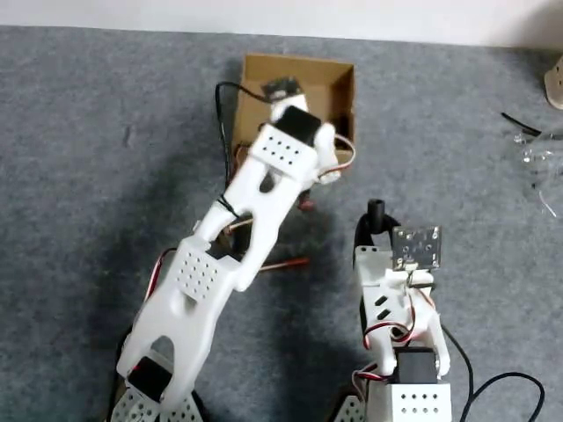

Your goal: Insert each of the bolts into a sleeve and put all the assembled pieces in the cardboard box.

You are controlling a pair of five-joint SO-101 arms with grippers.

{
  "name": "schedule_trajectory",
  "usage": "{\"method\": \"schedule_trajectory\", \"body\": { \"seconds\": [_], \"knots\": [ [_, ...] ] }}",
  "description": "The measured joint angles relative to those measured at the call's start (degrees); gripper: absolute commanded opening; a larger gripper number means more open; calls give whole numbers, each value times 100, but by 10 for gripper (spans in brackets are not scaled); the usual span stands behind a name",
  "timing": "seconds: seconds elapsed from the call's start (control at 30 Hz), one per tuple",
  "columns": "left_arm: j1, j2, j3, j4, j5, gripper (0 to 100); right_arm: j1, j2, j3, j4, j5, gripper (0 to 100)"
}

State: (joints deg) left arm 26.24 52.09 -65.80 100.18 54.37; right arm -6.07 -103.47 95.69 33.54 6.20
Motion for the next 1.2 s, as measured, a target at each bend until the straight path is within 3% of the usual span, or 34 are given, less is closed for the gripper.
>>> {"method": "schedule_trajectory", "body": {
  "seconds": [0.2, 0.37, 0.47, 0.83, 0.97, 1.2],
  "knots": [
    [9, -176, -18, 53, -97, 5, 0, 0, 0, 0, 0, 5],
    [9, -1240, -18, 79, -149, 5, 0, 0, 0, 0, 0, 5],
    [-9, -2013, -18, 97, -536, 5, 0, 0, 0, 0, 0, 5],
    [-1213, -4571, 26, 97, -1547, 5, 0, 0, 0, 0, 0, 5],
    [-1811, -5477, 914, 97, -1785, 5, 0, 0, 0, 0, 0, 5],
    [-2497, -7218, 3982, 97, -2127, 5, 0, 0, 0, 0, 0, 5]
  ]
}}
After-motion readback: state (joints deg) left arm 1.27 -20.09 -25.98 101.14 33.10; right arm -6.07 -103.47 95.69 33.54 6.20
